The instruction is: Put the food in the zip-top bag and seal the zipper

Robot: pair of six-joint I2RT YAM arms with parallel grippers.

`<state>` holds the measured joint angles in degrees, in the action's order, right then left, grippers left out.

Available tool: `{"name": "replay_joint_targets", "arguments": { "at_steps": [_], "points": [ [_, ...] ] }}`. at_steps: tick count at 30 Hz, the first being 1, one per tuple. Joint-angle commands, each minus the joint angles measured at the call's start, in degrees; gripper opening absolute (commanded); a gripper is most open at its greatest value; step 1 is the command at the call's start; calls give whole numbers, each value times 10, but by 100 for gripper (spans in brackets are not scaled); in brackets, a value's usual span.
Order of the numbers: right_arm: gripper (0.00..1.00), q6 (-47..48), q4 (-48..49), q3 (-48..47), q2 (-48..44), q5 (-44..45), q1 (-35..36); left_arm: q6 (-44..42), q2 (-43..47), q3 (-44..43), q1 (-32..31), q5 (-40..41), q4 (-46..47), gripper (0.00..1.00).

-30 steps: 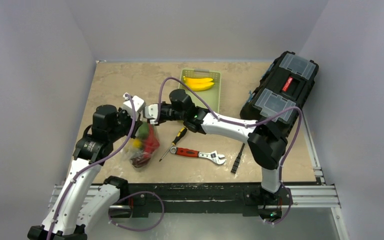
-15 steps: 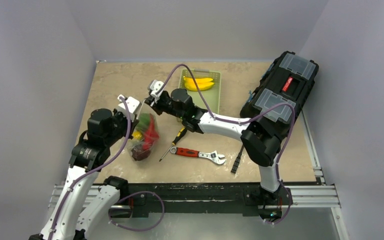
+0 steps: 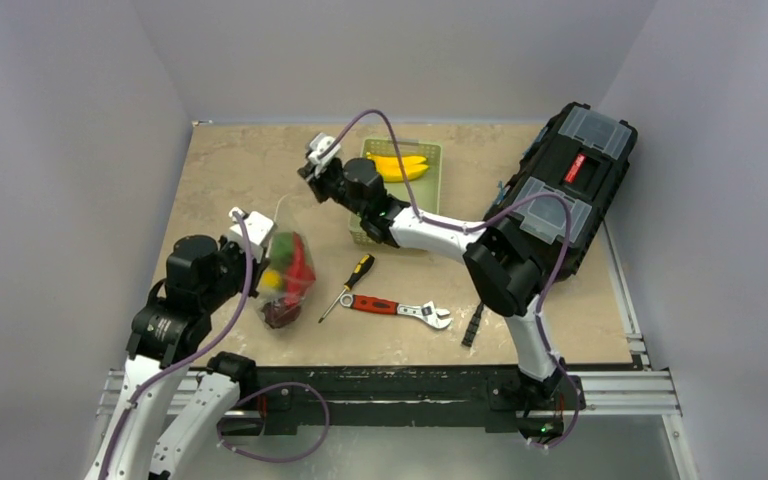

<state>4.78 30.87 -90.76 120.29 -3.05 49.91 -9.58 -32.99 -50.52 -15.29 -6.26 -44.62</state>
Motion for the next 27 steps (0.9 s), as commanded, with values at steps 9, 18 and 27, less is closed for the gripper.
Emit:
{"name": "replay_joint_targets", "arguments": {
  "at_steps": [9, 18, 27],
  "points": [
    [50, 36, 56, 72, -88, -129, -74, 11, 9, -13, -5, -32, -25, 0],
    [99, 346, -61, 180, -198, -389, -64, -62, 6, 6, -5, -105, 26, 0],
    [95, 545, -294, 78, -186, -432, 0, -78, -16, -2, -5, -163, 27, 0]
  ]
}}
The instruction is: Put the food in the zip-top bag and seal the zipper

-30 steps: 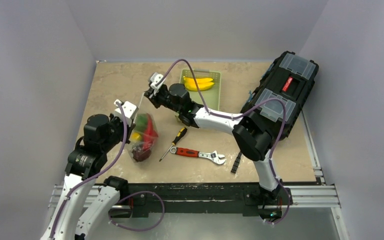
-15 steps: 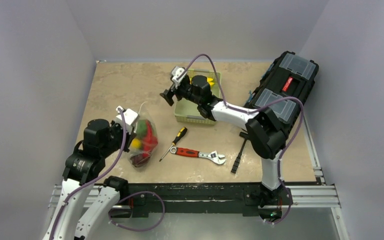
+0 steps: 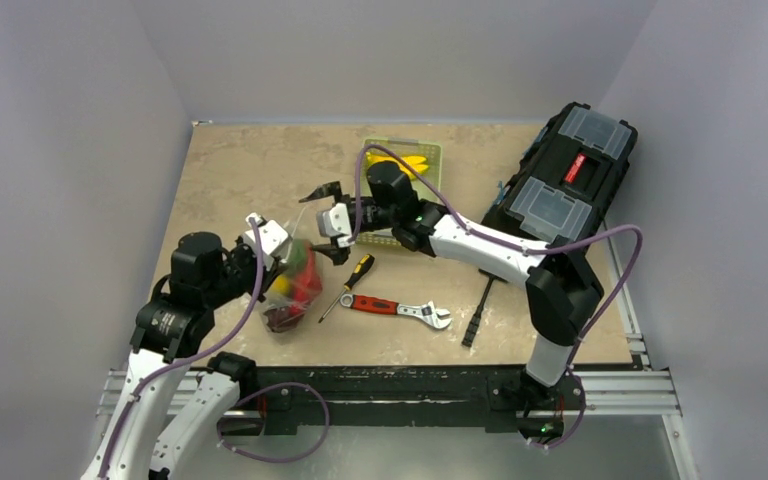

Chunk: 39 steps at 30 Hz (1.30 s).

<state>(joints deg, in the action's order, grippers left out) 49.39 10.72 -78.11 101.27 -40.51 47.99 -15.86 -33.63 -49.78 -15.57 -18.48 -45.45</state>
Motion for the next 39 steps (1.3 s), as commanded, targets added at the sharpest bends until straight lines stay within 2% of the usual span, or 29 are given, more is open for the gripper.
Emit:
{"name": "replay_joint_targets", "arguments": {
  "at_steps": [1, 7, 8, 10, 12, 17, 20, 27, 32, 39],
  "points": [
    [93, 100, -103, -61, 14, -63, 22, -15, -10, -9, -2, -43, 36, 0],
    [84, 145, -205, -129, 56, -64, 48, -7, -10, -7, -2, -51, 35, 3],
    [81, 147, -211, -133, 60, -62, 50, -3, -10, -8, -2, -52, 34, 3],
    [68, 147, -220, -138, 65, -54, 51, 9, -7, -8, -2, -55, 36, 8],
    [48, 145, -214, -136, 65, -43, 51, 22, -5, -9, -2, -54, 35, 17],
    [15, 118, -206, -128, 58, -44, 51, 75, 6, -18, -2, 14, 23, 60],
    [0, 107, -203, -128, 57, -55, 50, 115, 8, -41, -2, 40, 10, 65],
    [0, 96, -222, -146, 61, -56, 50, 94, 10, -41, -3, 7, 9, 63],
    [0, 81, -232, -161, 67, -55, 50, 68, 18, -31, -10, 10, 20, 54],
    [0, 70, -231, -173, 70, -54, 49, 40, 1, -7, -15, -6, 28, 62]
  ]
}}
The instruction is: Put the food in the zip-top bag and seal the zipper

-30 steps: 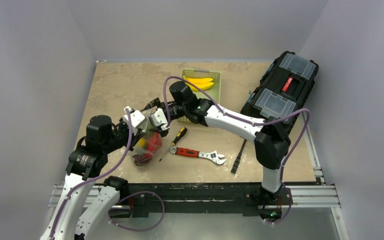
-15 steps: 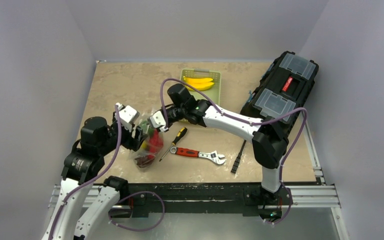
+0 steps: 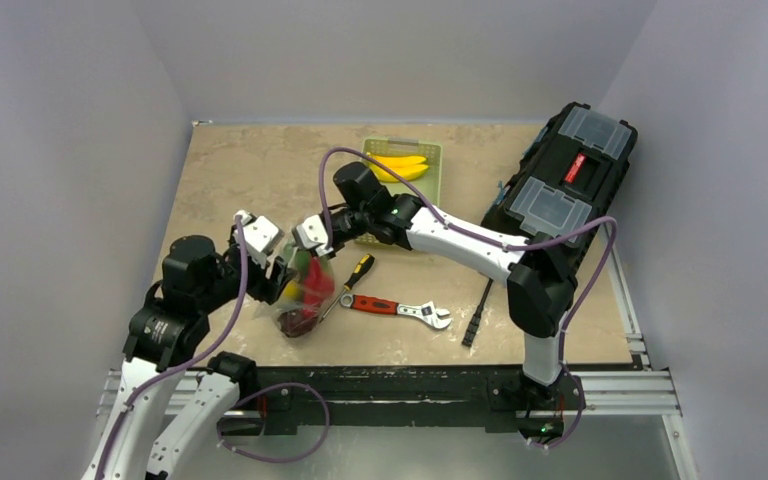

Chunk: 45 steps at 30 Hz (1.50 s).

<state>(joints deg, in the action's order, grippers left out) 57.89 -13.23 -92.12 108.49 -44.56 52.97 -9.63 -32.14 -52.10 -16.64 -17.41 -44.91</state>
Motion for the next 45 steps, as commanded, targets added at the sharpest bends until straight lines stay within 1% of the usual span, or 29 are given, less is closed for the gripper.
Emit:
{"name": "replay_joint_targets", "arguments": {
  "at_steps": [1, 3, 6, 8, 11, 13, 14, 15, 16, 17, 21, 22, 23, 25, 26, 29, 31, 35, 39, 45],
  "points": [
    [0, -15, 11, -34, -2, -13, -1, -22, -20, 17, -4, -14, 24, 61],
    [0, -20, 16, -32, -3, -11, -1, -18, -31, 18, -4, 0, 26, 54],
    [0, -22, 25, -27, -6, -8, -1, -17, -32, 24, -4, 10, 34, 53],
    [0, -22, 34, -19, -10, -2, -1, -15, -24, 30, -4, 6, 46, 47],
    [0, -29, 57, -4, -16, 6, -1, -14, -22, 39, -4, 12, 58, 29],
    [0, -54, 83, 6, -20, 16, -1, -21, -31, 36, -4, 12, 48, 22],
    [0, -73, 98, 9, -20, 20, -1, -23, -35, 33, -4, 14, 45, 16],
    [0, -86, 107, 11, -21, 27, -1, -24, -38, 31, -4, 18, 41, 7],
    [0, -89, 115, 15, -20, 41, -1, -23, -40, 29, -4, 26, 39, 0],
    [0, -96, 121, 18, -20, 66, -1, -22, -39, 28, -4, 34, 39, 0],
    [0, -186, 171, 19, -7, 154, -1, -18, -28, 20, -4, 48, 36, 0],
    [0, -205, 190, 27, -6, 198, -2, -17, -27, 17, -4, 50, 30, 0],
    [0, -227, 223, 39, -9, 223, -2, -15, -27, 13, -4, 52, 21, 0],
    [0, -266, 308, 91, -20, 326, -5, -9, -32, 5, -4, 62, 3, 0],
    [0, -288, 352, 112, -27, 360, -11, -6, -34, 1, -4, 71, -7, 0],
    [0, -369, 428, 150, -33, 374, -47, 0, -34, -5, -4, 85, -31, 0],
    [0, -396, 449, 159, -27, 395, -64, 1, -27, -4, -4, 86, -38, 0],
    [0, -413, 476, 175, -25, 403, -73, -3, -16, 1, -4, 81, -39, 0],
    [0, -429, 488, 181, -27, 422, -80, 3, -15, -2, -4, 70, -59, 0],
    [0, -434, 487, 158, -8, 426, -100, 11, 5, 1, -4, 88, -81, 0]
  ]
}}
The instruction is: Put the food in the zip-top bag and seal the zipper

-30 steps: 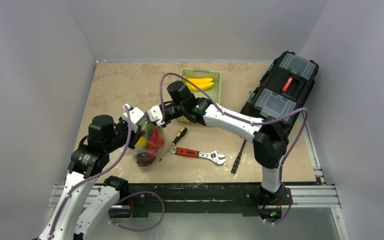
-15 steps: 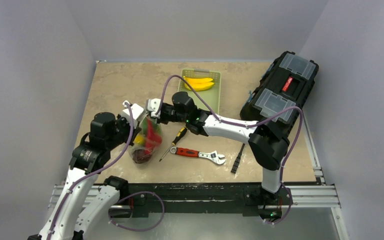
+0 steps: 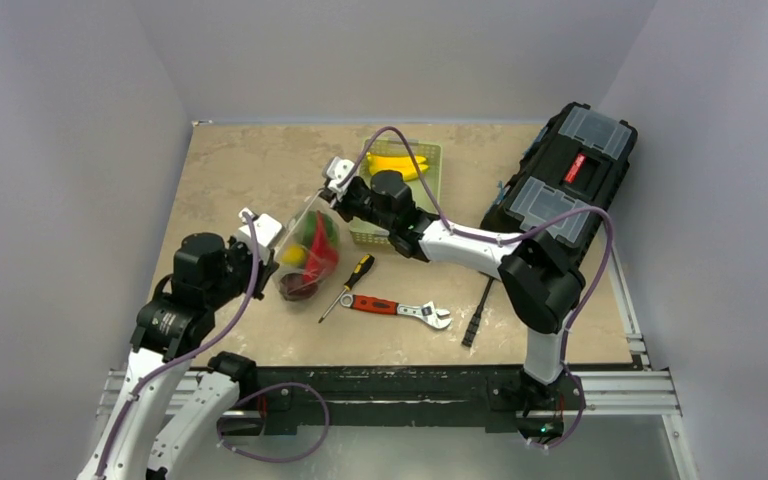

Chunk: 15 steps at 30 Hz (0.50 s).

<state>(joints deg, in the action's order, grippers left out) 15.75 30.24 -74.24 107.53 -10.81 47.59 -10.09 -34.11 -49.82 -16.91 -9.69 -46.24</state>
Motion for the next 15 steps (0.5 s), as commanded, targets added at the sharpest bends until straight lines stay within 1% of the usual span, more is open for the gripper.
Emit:
{"name": "replay_joint_targets", "arguments": {
  "at_steps": [1, 7, 9, 12, 13, 15],
  "points": [
    [0, -11, 52, -25, 4, 89, -48, 16, 30, -21, -1, 11, -65, 0],
    [0, -2, 34, -71, 30, 77, -56, 25, 30, -35, -1, 23, -76, 0],
    [0, -3, 53, -73, 33, 69, -55, 31, 26, -39, -1, 34, -75, 0],
    [0, -47, 67, -104, 52, 58, -53, 44, 17, -48, -1, 82, -65, 0],
    [0, -60, 70, -117, 61, 47, -51, 54, 11, -55, -1, 111, -61, 12],
    [0, -83, 83, -135, 71, 51, -42, 86, -5, -77, -1, 171, -63, 42]
  ]
}}
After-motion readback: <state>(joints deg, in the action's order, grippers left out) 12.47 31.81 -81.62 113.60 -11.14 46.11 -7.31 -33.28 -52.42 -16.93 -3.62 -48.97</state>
